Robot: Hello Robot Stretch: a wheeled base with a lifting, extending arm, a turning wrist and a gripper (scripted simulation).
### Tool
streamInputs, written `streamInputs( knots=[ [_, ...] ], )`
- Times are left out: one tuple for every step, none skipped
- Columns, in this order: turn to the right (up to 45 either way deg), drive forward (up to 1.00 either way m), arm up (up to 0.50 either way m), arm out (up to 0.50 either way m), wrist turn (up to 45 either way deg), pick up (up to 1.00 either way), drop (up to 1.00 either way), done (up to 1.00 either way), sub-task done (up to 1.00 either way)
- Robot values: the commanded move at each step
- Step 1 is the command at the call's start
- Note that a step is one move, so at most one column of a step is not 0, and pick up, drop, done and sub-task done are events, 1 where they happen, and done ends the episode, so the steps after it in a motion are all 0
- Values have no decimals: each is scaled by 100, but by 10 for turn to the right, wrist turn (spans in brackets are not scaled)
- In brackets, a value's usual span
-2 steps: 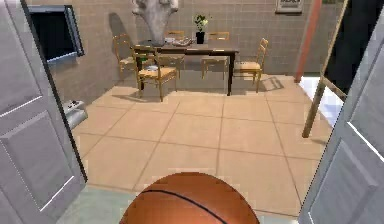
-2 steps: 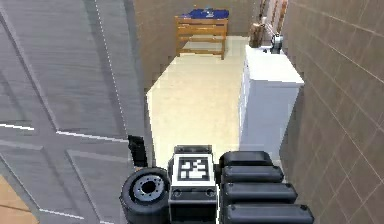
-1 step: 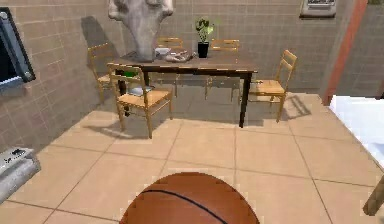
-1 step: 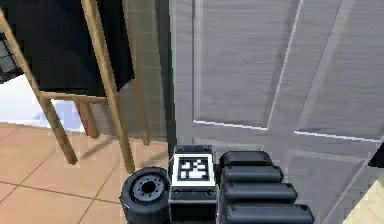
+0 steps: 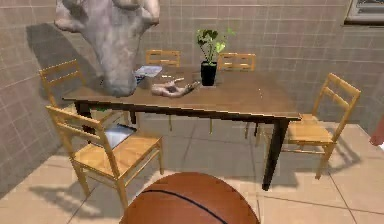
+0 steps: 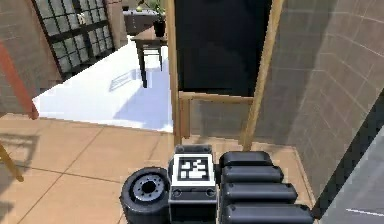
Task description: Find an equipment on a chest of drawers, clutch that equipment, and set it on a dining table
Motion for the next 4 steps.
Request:
streamInputs(
  knots=[
    [0, 55, 0, 0, 0, 0, 0, 0, 0],
    [-450, 0, 0, 0, 0, 0, 0, 0, 0],
    [-270, 0, 0, 0, 0, 0, 0, 0, 0],
    [450, 0, 0, 0, 0, 0, 0, 0, 0]
  ],
)
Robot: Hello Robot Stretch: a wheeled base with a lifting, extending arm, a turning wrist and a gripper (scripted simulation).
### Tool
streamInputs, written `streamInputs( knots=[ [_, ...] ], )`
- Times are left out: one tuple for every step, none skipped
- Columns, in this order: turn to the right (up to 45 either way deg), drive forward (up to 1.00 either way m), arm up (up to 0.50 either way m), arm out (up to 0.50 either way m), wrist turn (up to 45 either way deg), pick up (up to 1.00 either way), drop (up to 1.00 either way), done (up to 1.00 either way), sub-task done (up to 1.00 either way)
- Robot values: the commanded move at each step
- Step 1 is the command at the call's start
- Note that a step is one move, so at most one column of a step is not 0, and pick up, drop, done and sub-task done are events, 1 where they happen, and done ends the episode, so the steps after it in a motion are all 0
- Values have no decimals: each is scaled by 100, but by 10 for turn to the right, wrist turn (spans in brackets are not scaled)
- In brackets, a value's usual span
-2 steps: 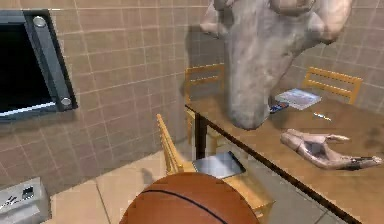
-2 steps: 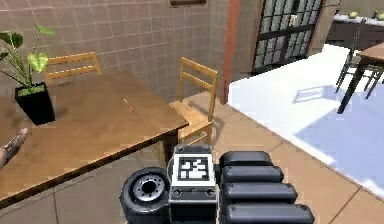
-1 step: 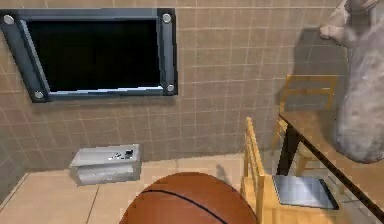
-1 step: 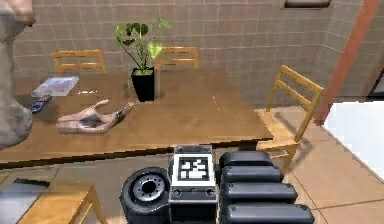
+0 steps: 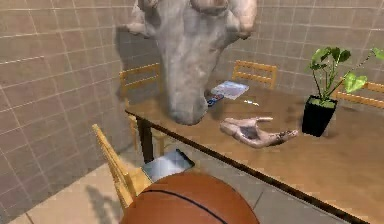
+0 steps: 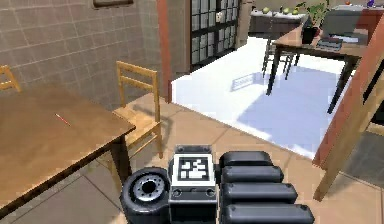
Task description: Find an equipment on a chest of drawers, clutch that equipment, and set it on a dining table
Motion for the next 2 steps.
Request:
streamInputs(
  knots=[
    [180, 0, 0, 0, 0, 0, 0, 0, 0],
    [-450, 0, 0, 0, 0, 0, 0, 0, 0]
  ],
)
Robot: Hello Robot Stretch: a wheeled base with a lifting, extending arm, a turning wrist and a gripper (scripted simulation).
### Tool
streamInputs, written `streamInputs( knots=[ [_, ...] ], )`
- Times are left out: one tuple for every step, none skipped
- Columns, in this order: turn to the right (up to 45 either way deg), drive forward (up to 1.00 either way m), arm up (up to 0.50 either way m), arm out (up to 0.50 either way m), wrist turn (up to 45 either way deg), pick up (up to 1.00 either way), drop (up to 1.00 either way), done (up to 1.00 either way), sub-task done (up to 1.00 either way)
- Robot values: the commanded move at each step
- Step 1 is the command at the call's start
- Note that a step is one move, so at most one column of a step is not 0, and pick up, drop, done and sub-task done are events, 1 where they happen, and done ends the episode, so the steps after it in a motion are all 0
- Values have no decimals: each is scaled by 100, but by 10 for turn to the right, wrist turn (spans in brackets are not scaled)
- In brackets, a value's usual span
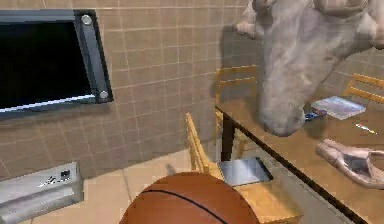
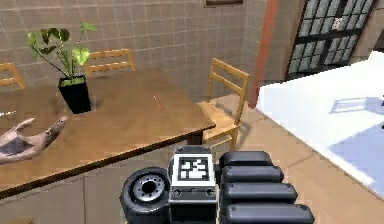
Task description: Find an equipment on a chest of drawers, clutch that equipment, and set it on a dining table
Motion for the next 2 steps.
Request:
streamInputs(
  knots=[
    [-150, 0, 0, 0, 0, 0, 0, 0, 0],
    [450, 0, 0, 0, 0, 0, 0, 0, 0]
  ],
)
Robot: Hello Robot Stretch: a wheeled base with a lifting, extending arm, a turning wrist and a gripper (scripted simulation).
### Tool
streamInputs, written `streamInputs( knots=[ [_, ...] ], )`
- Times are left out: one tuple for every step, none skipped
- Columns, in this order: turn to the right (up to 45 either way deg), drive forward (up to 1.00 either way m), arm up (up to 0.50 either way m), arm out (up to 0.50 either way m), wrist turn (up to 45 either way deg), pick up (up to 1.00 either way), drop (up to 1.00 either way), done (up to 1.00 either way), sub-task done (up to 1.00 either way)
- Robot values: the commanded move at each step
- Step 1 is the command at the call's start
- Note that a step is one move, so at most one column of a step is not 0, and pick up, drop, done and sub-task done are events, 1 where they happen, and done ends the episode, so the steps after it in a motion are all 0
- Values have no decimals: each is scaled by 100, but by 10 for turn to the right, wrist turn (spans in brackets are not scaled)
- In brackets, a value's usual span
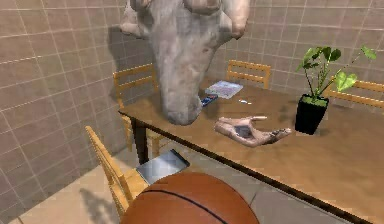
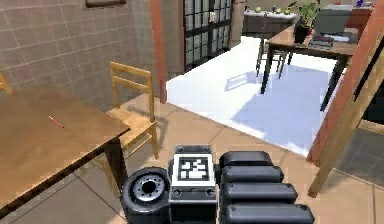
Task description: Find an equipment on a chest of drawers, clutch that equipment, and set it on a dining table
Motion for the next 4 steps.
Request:
streamInputs(
  knots=[
    [120, 0, 0, 0, 0, 0, 0, 0, 0],
    [210, 0, 0, 0, 0, 0, 0, 0, 0],
    [0, 40, 0, 0, 0, 0, 0, 0, 0],
    [-450, 0, 0, 0, 0, 0, 0, 0, 0]
  ],
)
